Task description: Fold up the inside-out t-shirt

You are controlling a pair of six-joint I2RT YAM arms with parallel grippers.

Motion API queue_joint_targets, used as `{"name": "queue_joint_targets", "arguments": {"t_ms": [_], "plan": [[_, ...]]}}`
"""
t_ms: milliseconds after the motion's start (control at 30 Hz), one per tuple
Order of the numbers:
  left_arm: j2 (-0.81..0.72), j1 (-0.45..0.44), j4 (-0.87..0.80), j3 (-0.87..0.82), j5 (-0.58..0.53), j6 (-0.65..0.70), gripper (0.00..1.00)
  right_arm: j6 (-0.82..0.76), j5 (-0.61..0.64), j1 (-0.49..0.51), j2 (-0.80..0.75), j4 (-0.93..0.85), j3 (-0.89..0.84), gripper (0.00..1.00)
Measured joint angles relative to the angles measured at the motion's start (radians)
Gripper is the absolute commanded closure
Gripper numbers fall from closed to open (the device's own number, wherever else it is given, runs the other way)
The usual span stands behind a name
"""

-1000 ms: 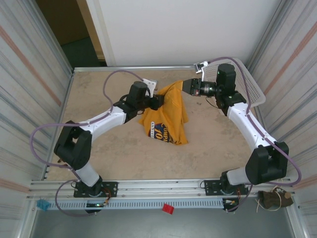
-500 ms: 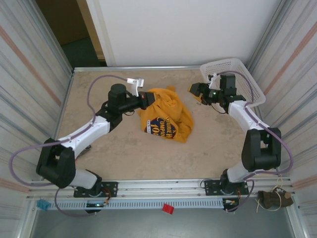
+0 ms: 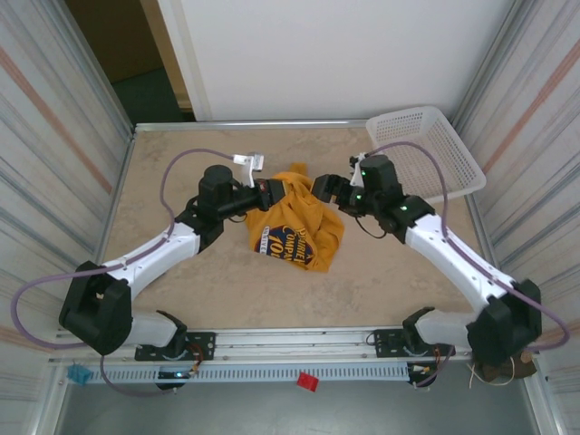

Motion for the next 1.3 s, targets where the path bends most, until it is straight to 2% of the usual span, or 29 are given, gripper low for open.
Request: {"name": "queue_joint_targets", "arguments": {"t_ms": [133,167,200,267,300,433,533,733,867,1067,1300], "plan": [[0.0,-0.017,-0.021,0.022,-0.012,0.001,1.0,0.078,-0.006,0.001,0.123,0.068,-0.033,0.23],[0.0,-0.02,-0.021,0.026,-0.016,0.001,1.0,0.101,-0.016,0.001,0.151,0.098,-0.042,0.29],[0.0,-0.02,-0.021,0.028,-0.02,0.0,1.0,0.121,-0.032,0.001,0.173,0.136,-0.052,0.42],[0.0,-0.022,-0.026,0.028,-0.032,0.0,1.0,0.164,-0.077,0.001,0.218,0.228,-0.074,0.93],[0.0,-0.022,-0.028,0.028,-0.04,-0.003,1.0,0.182,-0.099,-0.002,0.234,0.268,-0.081,1.0],[0.0,-0.008,-0.021,0.018,-0.08,-0.036,1.0,0.238,-0.214,-0.038,0.252,0.427,-0.107,1.0],[0.0,0.038,0.004,-0.032,-0.111,-0.081,0.99,0.24,-0.32,-0.101,0.221,0.52,-0.117,1.0],[0.044,0.153,0.024,-0.114,-0.132,-0.153,0.58,0.203,-0.568,-0.195,0.081,0.701,-0.116,1.0],[0.032,0.179,-0.002,-0.117,-0.127,-0.131,0.45,0.154,-0.701,-0.211,0.034,0.75,-0.085,1.0],[-0.078,0.169,-0.182,-0.025,-0.104,0.031,0.35,0.113,-0.81,-0.231,0.074,0.762,-0.066,1.0],[-0.056,0.052,-0.379,0.253,-0.091,0.343,0.32,0.087,-0.868,-0.232,0.12,0.734,-0.039,1.0]]}}
